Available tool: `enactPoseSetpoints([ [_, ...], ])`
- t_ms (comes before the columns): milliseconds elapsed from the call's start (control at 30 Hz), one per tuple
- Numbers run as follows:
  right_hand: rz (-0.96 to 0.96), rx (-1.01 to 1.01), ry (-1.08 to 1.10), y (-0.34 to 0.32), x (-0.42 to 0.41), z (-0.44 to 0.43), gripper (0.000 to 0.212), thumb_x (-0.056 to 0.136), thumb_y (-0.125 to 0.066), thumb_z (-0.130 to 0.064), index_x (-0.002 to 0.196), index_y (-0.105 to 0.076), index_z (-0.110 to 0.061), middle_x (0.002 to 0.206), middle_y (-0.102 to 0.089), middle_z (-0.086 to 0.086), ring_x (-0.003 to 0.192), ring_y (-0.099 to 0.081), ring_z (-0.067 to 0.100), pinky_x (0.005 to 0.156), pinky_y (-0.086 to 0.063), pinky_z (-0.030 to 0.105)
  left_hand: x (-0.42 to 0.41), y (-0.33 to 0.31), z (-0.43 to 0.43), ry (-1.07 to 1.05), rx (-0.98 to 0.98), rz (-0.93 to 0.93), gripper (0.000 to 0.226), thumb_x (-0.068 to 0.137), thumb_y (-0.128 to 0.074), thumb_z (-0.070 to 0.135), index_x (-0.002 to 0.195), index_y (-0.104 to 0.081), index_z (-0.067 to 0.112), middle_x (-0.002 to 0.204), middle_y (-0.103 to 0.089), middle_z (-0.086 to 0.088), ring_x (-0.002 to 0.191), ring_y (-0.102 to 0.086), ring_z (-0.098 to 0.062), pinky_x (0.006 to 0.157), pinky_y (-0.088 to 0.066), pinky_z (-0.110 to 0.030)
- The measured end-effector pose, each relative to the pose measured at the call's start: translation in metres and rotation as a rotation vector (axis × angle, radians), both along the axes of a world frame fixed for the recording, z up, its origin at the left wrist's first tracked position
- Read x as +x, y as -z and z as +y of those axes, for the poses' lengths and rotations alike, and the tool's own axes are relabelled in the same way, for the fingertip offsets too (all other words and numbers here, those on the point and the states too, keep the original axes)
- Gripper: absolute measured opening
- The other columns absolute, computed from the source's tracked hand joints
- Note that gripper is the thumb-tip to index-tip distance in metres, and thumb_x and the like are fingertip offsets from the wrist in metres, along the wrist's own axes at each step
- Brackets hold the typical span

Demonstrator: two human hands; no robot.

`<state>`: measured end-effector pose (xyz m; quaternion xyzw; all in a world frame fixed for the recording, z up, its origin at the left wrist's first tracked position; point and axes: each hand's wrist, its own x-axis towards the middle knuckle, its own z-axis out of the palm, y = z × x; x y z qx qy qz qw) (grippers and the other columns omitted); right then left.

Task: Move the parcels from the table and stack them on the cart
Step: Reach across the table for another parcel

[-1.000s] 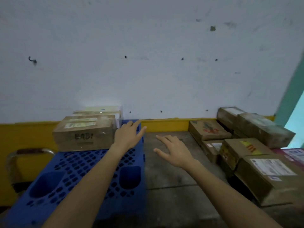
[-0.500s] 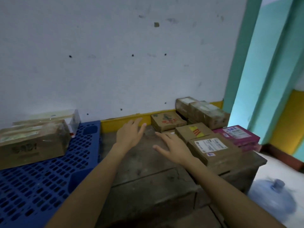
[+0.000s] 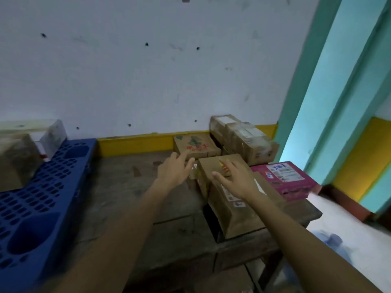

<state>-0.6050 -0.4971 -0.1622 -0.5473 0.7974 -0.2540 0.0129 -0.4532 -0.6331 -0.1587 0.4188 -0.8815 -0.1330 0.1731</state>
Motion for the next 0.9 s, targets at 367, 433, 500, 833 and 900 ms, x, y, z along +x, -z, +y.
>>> enactPoseSetpoints([
  [367,-0.085,0.284,0.018,0.03,-0.11,-0.018,0.069,0.09,-0.039,-0.061,0.147,-0.022,-0.027,0.15,-0.02,0.013,0.135,-0.024,0.037,0.109,-0.028,0.049,-0.114,0.047,-0.014,-0.131,0.181,-0.108,0.052,0.096,-0.025,0.054,0.145,-0.022,0.035,0.146,-0.03,-0.017,0.126,-0.041,-0.038,0.1,-0.035,-0.047],
  [433,-0.028,0.316,0.034,0.033,-0.114,-0.025,0.07,0.09,-0.037,-0.063,0.147,-0.021,-0.026,0.149,-0.021,0.015,0.134,-0.026,0.037,0.109,-0.024,0.047,-0.123,0.056,-0.02,-0.173,0.211,-0.128,0.054,0.095,-0.026,0.055,0.145,-0.022,0.035,0.148,-0.028,-0.018,0.129,-0.039,-0.039,0.103,-0.034,-0.047],
  [500,-0.017,0.333,0.036,0.034,-0.117,-0.031,0.07,0.089,-0.037,-0.064,0.147,-0.022,-0.026,0.148,-0.022,0.018,0.134,-0.026,0.038,0.109,-0.02,0.048,-0.128,0.064,-0.024,-0.2,0.234,-0.134,0.055,0.095,-0.026,0.056,0.146,-0.021,0.036,0.147,-0.029,-0.019,0.129,-0.039,-0.04,0.103,-0.034,-0.046],
  [833,-0.05,0.298,0.021,0.038,-0.122,-0.045,0.076,0.087,-0.038,-0.066,0.149,-0.017,-0.026,0.146,-0.022,0.022,0.134,-0.024,0.038,0.109,-0.022,0.046,-0.135,0.075,-0.031,-0.198,0.317,0.047,0.056,0.098,-0.031,0.045,0.148,-0.019,0.025,0.147,-0.035,-0.018,0.132,-0.036,-0.037,0.103,-0.034,-0.041],
  [900,-0.049,0.27,0.012,0.039,-0.121,-0.046,0.076,0.087,-0.039,-0.066,0.148,-0.019,-0.025,0.145,-0.024,0.022,0.131,-0.027,0.038,0.107,-0.025,0.046,-0.132,0.072,-0.029,-0.201,0.332,0.065,0.056,0.098,-0.031,0.046,0.149,-0.018,0.026,0.147,-0.034,-0.02,0.132,-0.035,-0.037,0.104,-0.034,-0.042],
])
